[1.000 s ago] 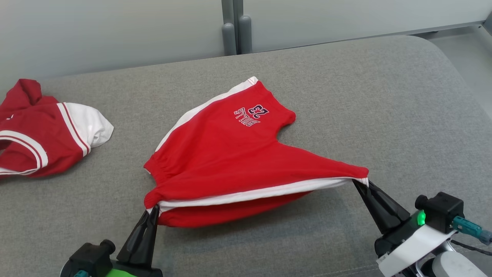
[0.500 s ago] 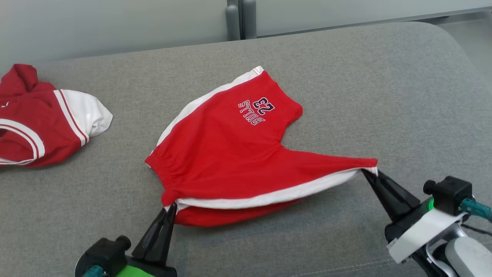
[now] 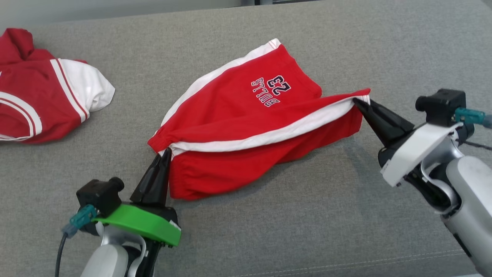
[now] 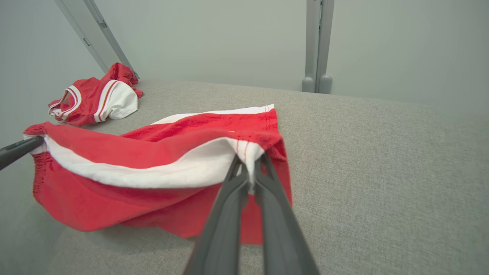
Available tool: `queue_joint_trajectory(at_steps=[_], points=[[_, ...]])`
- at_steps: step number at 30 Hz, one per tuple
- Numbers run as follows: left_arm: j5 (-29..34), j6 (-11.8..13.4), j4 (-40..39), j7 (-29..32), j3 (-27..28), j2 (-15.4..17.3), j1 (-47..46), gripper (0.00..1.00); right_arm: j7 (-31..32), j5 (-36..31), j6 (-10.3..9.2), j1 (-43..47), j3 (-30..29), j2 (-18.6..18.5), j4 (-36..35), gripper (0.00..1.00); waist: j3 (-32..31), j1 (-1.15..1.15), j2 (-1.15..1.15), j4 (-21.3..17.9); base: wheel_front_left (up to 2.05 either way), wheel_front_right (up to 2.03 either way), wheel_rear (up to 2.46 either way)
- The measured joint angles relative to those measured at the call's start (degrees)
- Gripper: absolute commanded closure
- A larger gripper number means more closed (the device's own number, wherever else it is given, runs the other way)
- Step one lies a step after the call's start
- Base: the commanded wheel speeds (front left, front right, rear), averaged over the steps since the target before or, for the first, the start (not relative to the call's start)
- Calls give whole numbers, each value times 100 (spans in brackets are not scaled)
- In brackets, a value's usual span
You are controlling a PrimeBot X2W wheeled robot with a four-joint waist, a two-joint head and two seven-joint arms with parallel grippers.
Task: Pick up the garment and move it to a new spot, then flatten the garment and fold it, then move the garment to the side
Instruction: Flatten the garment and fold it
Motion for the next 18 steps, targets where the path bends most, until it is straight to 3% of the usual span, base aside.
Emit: queue_joint_trajectory(at_steps=[18], points=[[-162, 288, 1012, 346, -63, -322, -1345, 100, 1610, 600, 0, -2345, 619, -134, 1239, 100, 675, 0, 0, 655, 0, 0, 0]])
